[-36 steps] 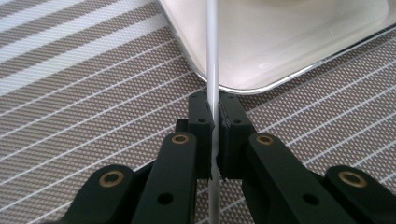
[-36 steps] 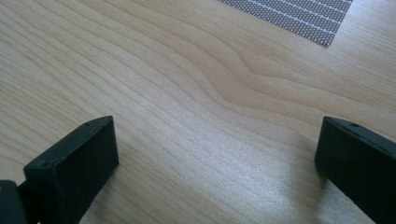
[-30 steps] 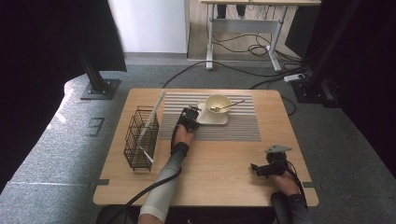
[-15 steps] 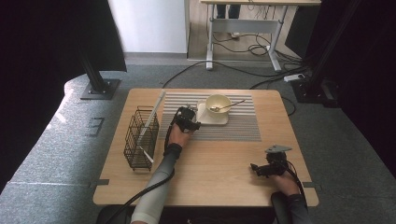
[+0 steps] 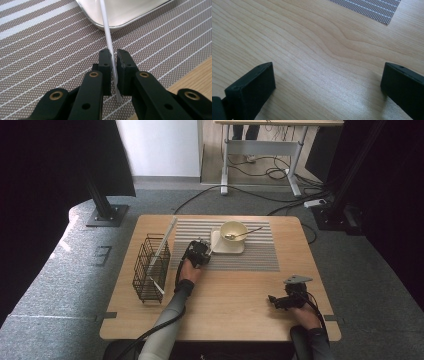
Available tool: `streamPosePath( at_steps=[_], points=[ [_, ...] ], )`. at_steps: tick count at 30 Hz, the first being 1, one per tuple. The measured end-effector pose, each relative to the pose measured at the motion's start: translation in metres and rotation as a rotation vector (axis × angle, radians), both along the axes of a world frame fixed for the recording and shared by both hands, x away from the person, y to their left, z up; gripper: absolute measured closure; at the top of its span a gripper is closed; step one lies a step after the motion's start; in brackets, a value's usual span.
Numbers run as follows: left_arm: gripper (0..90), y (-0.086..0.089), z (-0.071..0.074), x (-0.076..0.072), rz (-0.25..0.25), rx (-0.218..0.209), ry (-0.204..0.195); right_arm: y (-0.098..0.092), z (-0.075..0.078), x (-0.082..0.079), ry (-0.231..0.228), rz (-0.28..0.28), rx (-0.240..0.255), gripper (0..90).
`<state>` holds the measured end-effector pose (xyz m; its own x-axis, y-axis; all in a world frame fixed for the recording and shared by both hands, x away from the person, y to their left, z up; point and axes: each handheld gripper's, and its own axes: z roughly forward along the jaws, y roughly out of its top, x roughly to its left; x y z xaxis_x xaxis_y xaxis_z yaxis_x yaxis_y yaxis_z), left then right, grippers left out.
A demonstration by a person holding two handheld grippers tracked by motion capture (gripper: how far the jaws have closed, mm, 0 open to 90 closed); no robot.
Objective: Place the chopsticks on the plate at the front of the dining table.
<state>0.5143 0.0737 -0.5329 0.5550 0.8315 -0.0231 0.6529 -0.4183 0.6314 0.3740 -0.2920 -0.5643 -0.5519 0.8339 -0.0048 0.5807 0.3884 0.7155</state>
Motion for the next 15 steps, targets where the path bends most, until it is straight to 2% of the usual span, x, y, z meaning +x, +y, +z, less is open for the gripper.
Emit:
streamPosePath(
  at_steps=[5,15],
  points=[
    [80.8,-0.003,-0.001,0.001,0.003,-0.032,0.009,0.000,0.000,0.000,-0.002,0.001,-0.001,0.0],
    [74.5,-0.022,-0.008,0.001,-0.024,-0.048,0.010,0.000,0.000,0.000,0.000,-0.001,0.000,0.0]
  ],
)
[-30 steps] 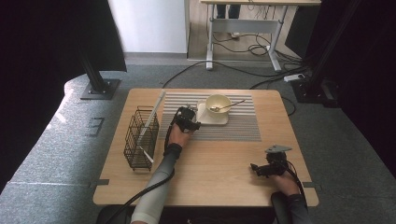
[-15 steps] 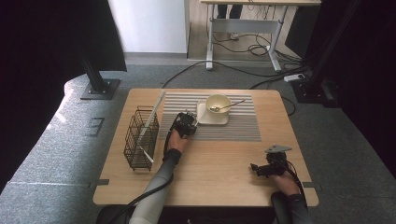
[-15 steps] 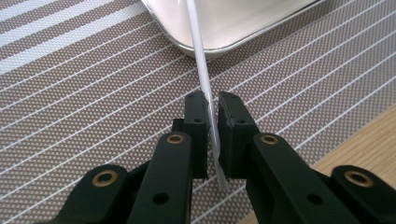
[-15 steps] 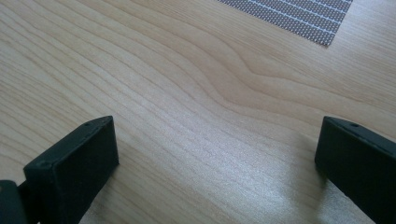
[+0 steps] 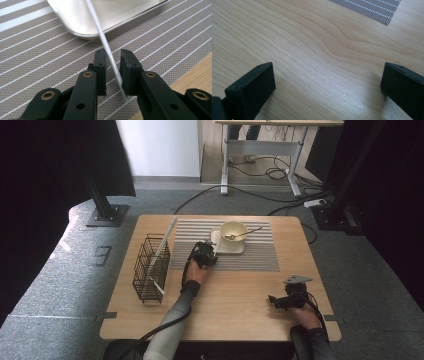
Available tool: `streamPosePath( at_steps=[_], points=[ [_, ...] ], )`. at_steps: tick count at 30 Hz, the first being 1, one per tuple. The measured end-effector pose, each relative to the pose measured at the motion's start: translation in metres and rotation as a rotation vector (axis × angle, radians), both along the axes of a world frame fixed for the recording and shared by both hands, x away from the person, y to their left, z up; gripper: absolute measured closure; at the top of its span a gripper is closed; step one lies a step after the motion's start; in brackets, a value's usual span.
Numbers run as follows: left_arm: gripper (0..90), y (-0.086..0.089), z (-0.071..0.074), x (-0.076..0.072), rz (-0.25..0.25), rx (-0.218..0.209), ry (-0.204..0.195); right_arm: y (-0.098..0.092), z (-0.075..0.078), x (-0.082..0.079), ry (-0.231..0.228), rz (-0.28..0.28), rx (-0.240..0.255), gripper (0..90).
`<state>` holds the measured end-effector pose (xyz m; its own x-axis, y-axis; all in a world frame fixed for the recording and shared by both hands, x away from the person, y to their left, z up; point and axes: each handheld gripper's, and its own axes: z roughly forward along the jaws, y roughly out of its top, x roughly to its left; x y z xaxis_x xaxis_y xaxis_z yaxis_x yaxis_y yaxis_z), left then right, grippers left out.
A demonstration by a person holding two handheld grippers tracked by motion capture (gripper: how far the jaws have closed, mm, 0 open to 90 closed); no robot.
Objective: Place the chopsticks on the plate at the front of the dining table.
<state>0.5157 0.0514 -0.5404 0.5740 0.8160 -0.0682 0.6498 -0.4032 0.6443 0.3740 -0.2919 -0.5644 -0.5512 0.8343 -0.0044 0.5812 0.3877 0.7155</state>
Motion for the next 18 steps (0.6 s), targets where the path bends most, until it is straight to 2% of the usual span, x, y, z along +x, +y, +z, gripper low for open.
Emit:
streamPosePath(
  at_steps=[6,18],
  points=[
    [71.0,-0.011,0.000,0.001,-0.010,-0.001,-0.007,0.000,0.000,0.000,0.001,0.000,0.000,0.0],
    [67.4,-0.022,-0.002,0.002,-0.018,0.000,-0.015,0.000,0.000,0.000,0.001,0.000,0.000,0.0]
  ],
)
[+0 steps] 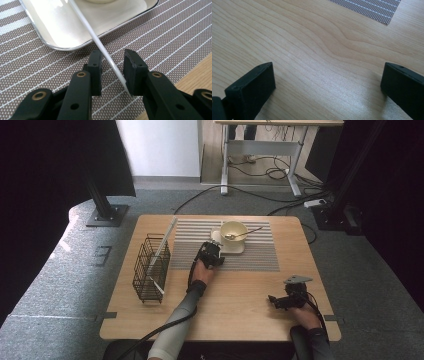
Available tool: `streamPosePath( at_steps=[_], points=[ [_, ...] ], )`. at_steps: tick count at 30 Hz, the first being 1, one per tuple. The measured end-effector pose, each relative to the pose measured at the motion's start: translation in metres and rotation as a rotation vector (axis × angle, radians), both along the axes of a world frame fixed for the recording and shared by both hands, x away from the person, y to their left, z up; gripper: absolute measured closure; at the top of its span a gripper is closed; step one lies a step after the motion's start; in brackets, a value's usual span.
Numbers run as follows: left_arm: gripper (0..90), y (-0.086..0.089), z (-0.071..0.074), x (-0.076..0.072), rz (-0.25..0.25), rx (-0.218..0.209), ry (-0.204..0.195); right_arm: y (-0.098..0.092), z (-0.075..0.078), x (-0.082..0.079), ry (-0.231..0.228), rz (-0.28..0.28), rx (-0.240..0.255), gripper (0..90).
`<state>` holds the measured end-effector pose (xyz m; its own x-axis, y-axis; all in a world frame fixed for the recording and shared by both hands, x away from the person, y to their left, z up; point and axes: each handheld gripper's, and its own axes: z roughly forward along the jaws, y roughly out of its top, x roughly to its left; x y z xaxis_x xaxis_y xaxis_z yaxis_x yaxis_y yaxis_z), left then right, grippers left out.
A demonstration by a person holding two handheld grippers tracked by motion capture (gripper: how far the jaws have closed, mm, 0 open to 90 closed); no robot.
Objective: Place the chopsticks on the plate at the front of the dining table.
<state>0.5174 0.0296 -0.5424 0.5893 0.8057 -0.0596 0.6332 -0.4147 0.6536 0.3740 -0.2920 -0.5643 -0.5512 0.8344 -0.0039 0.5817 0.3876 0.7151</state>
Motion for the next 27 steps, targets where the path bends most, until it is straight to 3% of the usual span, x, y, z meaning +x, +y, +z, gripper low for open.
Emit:
streamPosePath(
  at_steps=[12,22,27],
  points=[
    [65.4,-0.003,-0.001,0.001,-0.003,0.006,-0.009,0.000,0.000,0.000,0.000,-0.001,0.000,0.0],
    [40.2,-0.003,0.008,-0.004,-0.017,0.010,-0.060,0.000,0.000,0.000,0.001,0.000,0.000,0.0],
    [27.5,0.002,0.018,-0.008,-0.017,-0.023,-0.082,0.000,0.000,0.000,0.000,0.000,0.000,0.0]
  ],
)
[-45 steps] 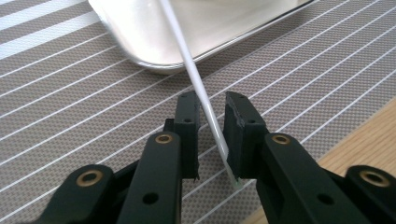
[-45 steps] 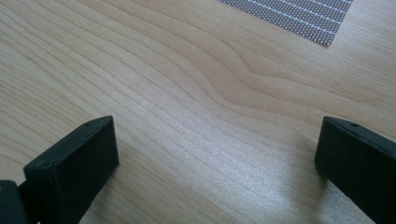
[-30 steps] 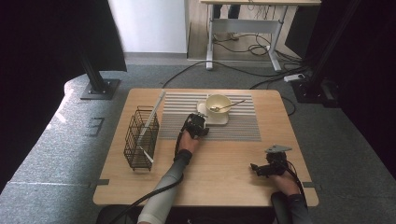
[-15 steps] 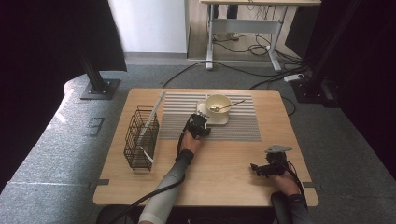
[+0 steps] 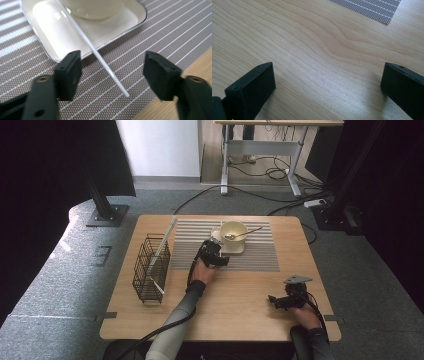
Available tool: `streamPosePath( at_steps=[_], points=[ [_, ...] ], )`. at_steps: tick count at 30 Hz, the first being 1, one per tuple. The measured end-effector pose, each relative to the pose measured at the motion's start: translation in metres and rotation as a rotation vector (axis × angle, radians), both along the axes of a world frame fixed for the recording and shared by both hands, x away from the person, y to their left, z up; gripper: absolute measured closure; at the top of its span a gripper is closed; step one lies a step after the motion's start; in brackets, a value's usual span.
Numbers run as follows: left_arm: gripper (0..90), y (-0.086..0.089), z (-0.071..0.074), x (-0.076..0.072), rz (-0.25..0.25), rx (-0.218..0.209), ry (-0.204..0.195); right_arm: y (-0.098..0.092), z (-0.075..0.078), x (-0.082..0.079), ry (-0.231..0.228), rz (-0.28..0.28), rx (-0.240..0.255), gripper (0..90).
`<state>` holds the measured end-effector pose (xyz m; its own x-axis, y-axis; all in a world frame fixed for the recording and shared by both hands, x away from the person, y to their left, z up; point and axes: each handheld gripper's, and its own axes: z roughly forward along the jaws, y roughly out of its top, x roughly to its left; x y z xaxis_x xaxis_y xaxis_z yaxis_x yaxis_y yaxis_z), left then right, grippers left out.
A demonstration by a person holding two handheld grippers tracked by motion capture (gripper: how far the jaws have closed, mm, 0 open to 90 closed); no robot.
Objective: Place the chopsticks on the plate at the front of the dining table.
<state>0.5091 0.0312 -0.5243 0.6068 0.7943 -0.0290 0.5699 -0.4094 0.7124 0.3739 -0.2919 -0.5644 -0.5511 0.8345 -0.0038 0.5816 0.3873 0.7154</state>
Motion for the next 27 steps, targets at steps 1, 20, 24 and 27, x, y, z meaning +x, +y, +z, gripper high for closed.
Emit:
streamPosePath(
  at_steps=[1,20,24,27],
  points=[
    [25.5,0.001,0.002,-0.001,0.000,-0.004,-0.006,0.000,0.000,0.000,0.000,0.001,-0.001,0.0],
    [0.0,0.003,0.040,-0.032,-0.133,-0.049,-0.062,0.000,0.000,0.000,-0.002,0.001,-0.002,0.0],
    [0.0,0.005,0.046,-0.041,-0.148,-0.043,-0.085,0.000,0.000,0.000,-0.002,0.002,-0.002,0.0],
    [0.0,0.007,0.050,-0.047,-0.154,-0.044,-0.092,0.000,0.000,0.000,-0.002,0.002,-0.001,0.0]
  ],
)
